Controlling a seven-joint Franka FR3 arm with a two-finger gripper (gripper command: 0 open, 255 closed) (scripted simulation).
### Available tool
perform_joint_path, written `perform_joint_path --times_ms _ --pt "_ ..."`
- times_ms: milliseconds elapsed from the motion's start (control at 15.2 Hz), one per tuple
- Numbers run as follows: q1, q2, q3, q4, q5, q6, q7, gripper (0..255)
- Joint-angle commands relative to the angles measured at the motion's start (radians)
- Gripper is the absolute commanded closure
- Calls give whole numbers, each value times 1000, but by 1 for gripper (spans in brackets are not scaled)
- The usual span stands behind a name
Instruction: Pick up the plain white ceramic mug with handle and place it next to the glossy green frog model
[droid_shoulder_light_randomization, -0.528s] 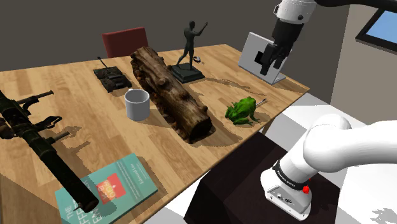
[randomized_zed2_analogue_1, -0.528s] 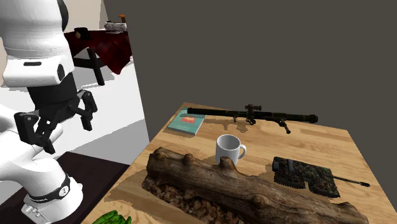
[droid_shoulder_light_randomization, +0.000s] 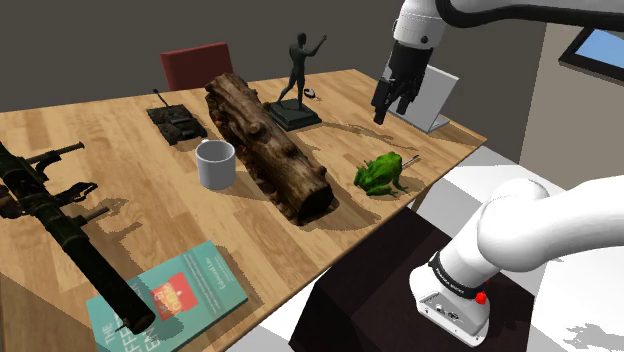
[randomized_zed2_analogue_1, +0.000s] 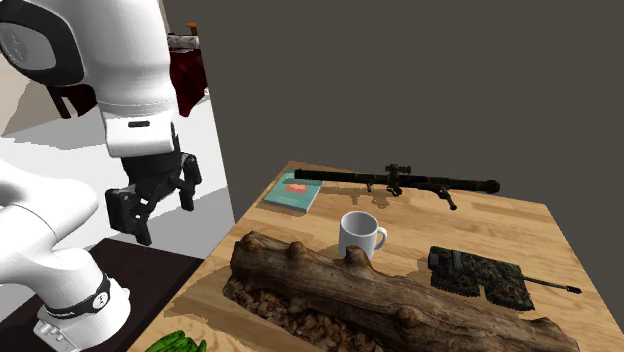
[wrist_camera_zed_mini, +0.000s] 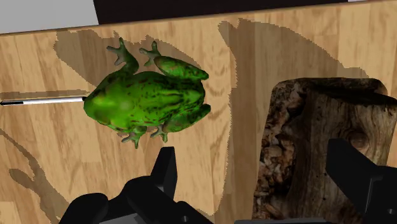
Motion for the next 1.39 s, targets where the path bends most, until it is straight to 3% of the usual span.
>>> perform_joint_path --times_ms 0,660,1320 --pt "9 60 22 13 17 50 27 0" --pt "44 389 112 153 52 247 142 0" --pt "85 752 175 419 14 351 259 0"
